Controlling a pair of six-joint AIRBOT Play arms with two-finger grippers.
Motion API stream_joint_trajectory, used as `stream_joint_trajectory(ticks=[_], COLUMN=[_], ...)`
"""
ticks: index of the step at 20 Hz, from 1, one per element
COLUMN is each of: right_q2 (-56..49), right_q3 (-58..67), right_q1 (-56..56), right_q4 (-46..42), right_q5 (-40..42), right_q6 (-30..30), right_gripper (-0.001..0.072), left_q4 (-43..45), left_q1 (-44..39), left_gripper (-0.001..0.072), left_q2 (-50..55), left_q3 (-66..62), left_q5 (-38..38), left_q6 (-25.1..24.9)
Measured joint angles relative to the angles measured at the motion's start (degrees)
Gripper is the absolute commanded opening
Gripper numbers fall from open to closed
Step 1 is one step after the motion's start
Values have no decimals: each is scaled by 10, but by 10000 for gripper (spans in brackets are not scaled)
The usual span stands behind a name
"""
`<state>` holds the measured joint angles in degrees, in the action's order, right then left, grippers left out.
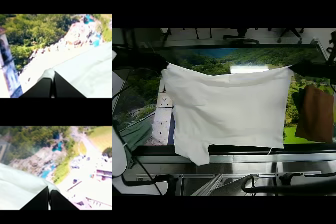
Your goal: Fold the shirts.
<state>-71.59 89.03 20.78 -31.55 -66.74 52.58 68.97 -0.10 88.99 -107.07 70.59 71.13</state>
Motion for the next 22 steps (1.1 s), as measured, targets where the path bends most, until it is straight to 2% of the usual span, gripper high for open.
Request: stream_joint_trajectory(ticks=[3, 5, 10, 16, 22], right_q2=[-91, -136, -183, -191, -193], right_q3=[-11, -10, 5, 8, -5], right_q1=[-6, -8, -9, -9, -10], right_q4=[-11, -3, 7, -36, -97], right_q5=[60, 96, 131, 68, 14], right_q6=[-3, -10, -24, -28, -1], right_gripper=[20, 20, 20, 19, 20], left_q4=[4, 5, 5, 73, 104], left_q1=[-8, -10, -12, -13, -18], left_gripper=[16, 15, 15, 15, 16], left_q2=[150, 211, 234, 210, 259], left_q3=[-75, -105, -91, -82, -81], left_q5=[13, 11, -14, 68, 154], left_q6=[24, 37, 61, 98, 114])
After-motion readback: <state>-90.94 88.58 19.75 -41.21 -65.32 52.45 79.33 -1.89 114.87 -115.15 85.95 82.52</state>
